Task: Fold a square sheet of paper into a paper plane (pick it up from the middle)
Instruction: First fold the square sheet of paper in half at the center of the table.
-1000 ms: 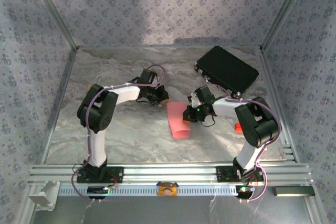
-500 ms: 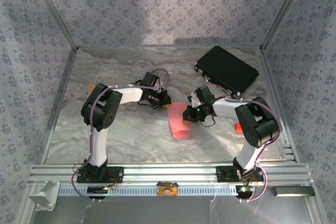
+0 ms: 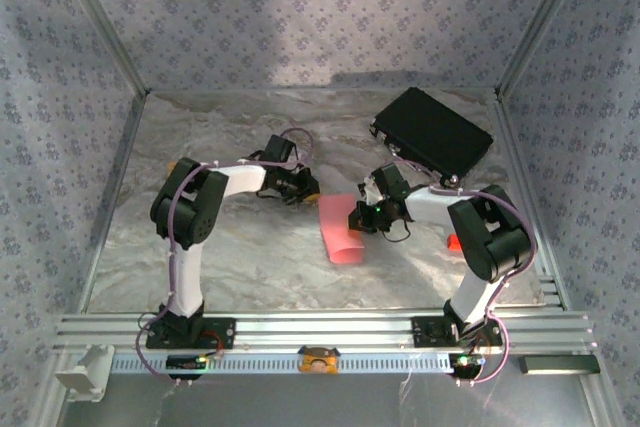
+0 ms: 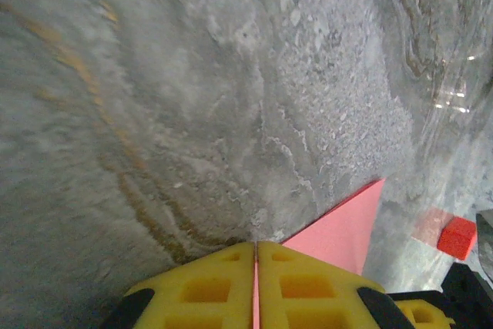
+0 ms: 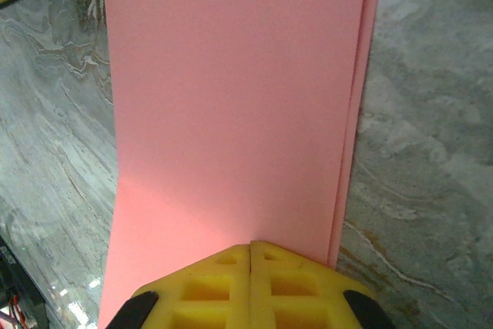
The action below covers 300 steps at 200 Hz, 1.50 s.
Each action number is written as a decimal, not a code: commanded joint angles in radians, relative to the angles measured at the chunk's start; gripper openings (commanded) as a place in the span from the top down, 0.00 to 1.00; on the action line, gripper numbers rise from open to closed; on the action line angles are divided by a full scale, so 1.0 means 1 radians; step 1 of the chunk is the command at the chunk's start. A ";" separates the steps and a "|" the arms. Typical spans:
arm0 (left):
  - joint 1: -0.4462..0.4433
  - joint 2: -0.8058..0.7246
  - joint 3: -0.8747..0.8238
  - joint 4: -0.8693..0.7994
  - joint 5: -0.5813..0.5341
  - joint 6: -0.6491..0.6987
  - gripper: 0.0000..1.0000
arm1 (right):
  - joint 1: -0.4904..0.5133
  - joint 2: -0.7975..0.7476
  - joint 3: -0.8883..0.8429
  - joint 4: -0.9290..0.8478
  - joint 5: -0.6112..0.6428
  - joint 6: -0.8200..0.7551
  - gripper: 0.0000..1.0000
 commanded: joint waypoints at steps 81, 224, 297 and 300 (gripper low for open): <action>-0.183 -0.210 -0.132 -0.019 0.003 -0.094 0.91 | -0.002 -0.022 -0.043 -0.066 0.072 0.020 1.00; -0.212 -0.134 -0.271 -0.010 -0.017 -0.039 0.92 | -0.006 -0.010 -0.047 -0.060 0.067 0.022 1.00; -0.211 -0.231 -0.260 -0.013 -0.033 -0.032 0.90 | -0.005 -0.016 -0.052 -0.059 0.074 0.024 1.00; -0.211 -0.238 -0.259 -0.007 -0.027 -0.040 0.90 | -0.006 -0.017 -0.051 -0.058 0.074 0.023 1.00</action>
